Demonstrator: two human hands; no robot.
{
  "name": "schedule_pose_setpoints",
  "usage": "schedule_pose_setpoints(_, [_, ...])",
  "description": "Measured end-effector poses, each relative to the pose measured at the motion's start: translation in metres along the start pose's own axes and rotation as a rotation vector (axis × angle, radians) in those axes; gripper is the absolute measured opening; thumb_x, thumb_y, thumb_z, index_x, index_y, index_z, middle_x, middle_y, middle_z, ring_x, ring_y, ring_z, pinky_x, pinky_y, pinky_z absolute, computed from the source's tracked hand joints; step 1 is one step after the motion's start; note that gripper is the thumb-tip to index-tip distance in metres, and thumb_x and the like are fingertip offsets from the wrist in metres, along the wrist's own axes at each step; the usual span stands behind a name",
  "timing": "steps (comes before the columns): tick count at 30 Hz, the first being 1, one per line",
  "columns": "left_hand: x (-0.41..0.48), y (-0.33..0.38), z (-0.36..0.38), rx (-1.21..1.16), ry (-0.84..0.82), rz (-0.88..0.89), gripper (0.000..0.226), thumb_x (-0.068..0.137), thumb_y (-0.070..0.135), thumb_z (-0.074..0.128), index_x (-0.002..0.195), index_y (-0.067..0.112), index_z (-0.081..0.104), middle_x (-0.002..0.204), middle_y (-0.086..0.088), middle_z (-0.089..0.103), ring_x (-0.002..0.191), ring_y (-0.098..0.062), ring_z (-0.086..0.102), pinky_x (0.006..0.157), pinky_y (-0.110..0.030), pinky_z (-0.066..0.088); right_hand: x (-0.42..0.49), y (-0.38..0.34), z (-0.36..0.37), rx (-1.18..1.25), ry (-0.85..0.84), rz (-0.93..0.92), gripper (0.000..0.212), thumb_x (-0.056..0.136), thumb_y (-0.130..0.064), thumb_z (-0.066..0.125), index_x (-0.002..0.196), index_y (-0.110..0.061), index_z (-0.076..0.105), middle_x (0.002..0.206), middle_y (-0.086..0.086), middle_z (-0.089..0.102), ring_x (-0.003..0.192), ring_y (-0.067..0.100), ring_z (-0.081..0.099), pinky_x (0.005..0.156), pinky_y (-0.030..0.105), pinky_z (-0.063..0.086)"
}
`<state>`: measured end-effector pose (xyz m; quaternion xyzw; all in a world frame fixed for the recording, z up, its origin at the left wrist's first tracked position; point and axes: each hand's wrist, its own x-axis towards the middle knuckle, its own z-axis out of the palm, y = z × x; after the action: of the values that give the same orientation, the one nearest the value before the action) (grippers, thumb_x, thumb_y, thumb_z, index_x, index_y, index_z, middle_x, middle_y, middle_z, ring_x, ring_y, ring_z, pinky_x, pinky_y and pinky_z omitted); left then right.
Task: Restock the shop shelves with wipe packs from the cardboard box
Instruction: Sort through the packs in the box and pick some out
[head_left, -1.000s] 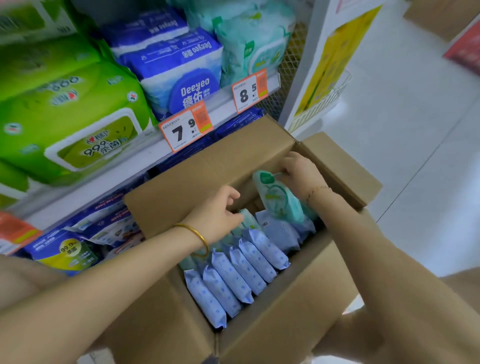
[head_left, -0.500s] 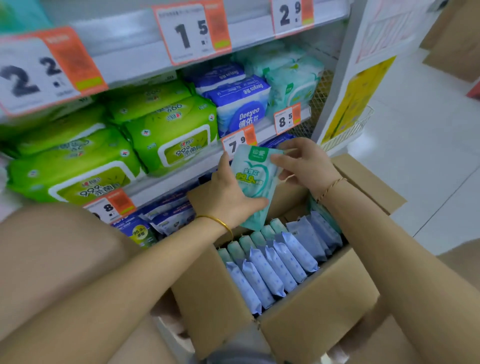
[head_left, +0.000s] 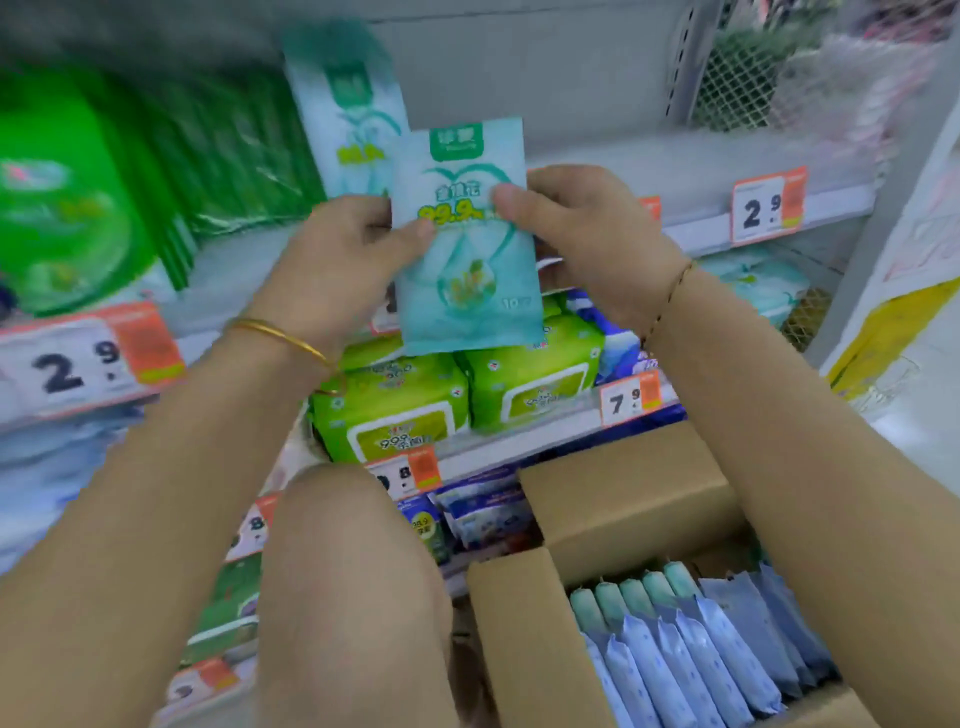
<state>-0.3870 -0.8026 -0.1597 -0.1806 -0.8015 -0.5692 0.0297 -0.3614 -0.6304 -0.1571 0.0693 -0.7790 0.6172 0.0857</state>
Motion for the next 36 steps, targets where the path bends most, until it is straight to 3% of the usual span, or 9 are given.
schedule_pose_setpoints(3, [0.027,0.0,-0.031,-0.055,0.107,-0.019,0.01,0.086,0.014,0.06,0.078,0.015,0.064,0.063,0.009,0.069,0.065,-0.011,0.064,0.07,-0.028,0.055,0.042,-0.02,0.021,0.0,-0.03,0.012,0.021,0.093,-0.021,0.055,0.074,-0.013,0.055,0.071,0.001,0.064,0.052,0.008,0.062,0.051,0.024,0.053])
schedule_pose_setpoints(6, [0.055,-0.002,-0.048,-0.079,0.227,0.017,0.009,0.089,0.006,0.057,0.092,0.007,0.066,0.064,0.01,0.069,0.061,-0.005,0.063,0.069,-0.027,0.054,0.075,-0.034,0.039,0.016,-0.083,0.003,0.008,0.09,-0.01,0.06,0.097,-0.01,0.057,0.077,-0.001,0.063,0.057,0.008,0.064,0.055,0.024,0.056])
schedule_pose_setpoints(8, [0.068,-0.002,-0.051,-0.07,0.326,0.048,0.023,0.088,0.004,0.058,0.109,-0.004,0.058,0.084,-0.001,0.068,0.069,-0.007,0.064,0.068,-0.021,0.054,0.094,-0.038,0.046,-0.001,-0.036,-0.043,0.032,0.086,-0.004,0.062,0.117,-0.006,0.053,0.084,0.003,0.064,0.065,0.013,0.066,0.06,0.027,0.058])
schedule_pose_setpoints(11, [0.081,-0.006,-0.048,0.005,0.438,0.083,0.024,0.085,0.003,0.06,0.105,0.008,0.047,0.085,0.0,0.059,0.073,-0.011,0.058,0.065,-0.015,0.05,0.114,-0.032,0.056,-0.134,0.095,-0.092,0.049,0.081,-0.005,0.067,0.127,-0.008,0.05,0.102,0.014,0.065,0.087,0.029,0.065,0.081,0.04,0.056])
schedule_pose_setpoints(16, [0.092,-0.032,-0.037,0.191,0.488,-0.023,0.03,0.081,0.011,0.064,0.107,0.013,0.05,0.098,-0.015,0.061,0.089,-0.03,0.06,0.085,-0.042,0.052,0.125,-0.007,0.069,-0.341,0.183,-0.095,0.046,0.086,-0.012,0.064,0.129,-0.009,0.049,0.088,0.0,0.053,0.088,0.016,0.049,0.087,0.033,0.047])
schedule_pose_setpoints(26, [0.094,-0.037,-0.034,0.217,0.497,-0.043,0.038,0.084,0.015,0.065,0.114,0.003,0.046,0.094,-0.007,0.051,0.085,-0.021,0.052,0.075,-0.03,0.043,0.128,0.001,0.078,-0.307,0.276,-0.059,0.05,0.087,-0.01,0.06,0.133,-0.008,0.041,0.115,0.017,0.059,0.106,0.031,0.058,0.092,0.042,0.049])
schedule_pose_setpoints(31, [0.087,-0.03,-0.036,0.326,0.538,-0.089,0.05,0.08,0.02,0.071,0.119,0.0,0.046,0.123,-0.018,0.049,0.114,-0.031,0.049,0.096,-0.034,0.042,0.121,-0.001,0.07,-0.358,0.259,0.013,0.064,0.088,-0.013,0.062,0.142,-0.004,0.028,0.132,0.017,0.048,0.118,0.029,0.051,0.093,0.029,0.041])
schedule_pose_setpoints(34, [0.067,-0.015,-0.029,0.357,0.619,0.082,0.049,0.079,0.017,0.07,0.119,0.002,0.046,0.123,-0.016,0.044,0.113,-0.034,0.048,0.1,-0.04,0.04,0.102,-0.005,0.056,-0.328,0.315,-0.05,0.061,0.088,-0.011,0.061,0.141,-0.006,0.031,0.133,0.015,0.047,0.116,0.026,0.051,0.095,0.028,0.04])
schedule_pose_setpoints(36, [0.049,-0.007,-0.014,0.293,0.605,0.248,0.047,0.078,0.011,0.069,0.118,0.002,0.047,0.117,-0.014,0.045,0.105,-0.031,0.052,0.096,-0.04,0.043,0.08,-0.001,0.044,-0.212,0.35,-0.096,0.053,0.087,-0.009,0.06,0.135,-0.009,0.039,0.121,0.012,0.053,0.098,0.021,0.056,0.092,0.032,0.047])
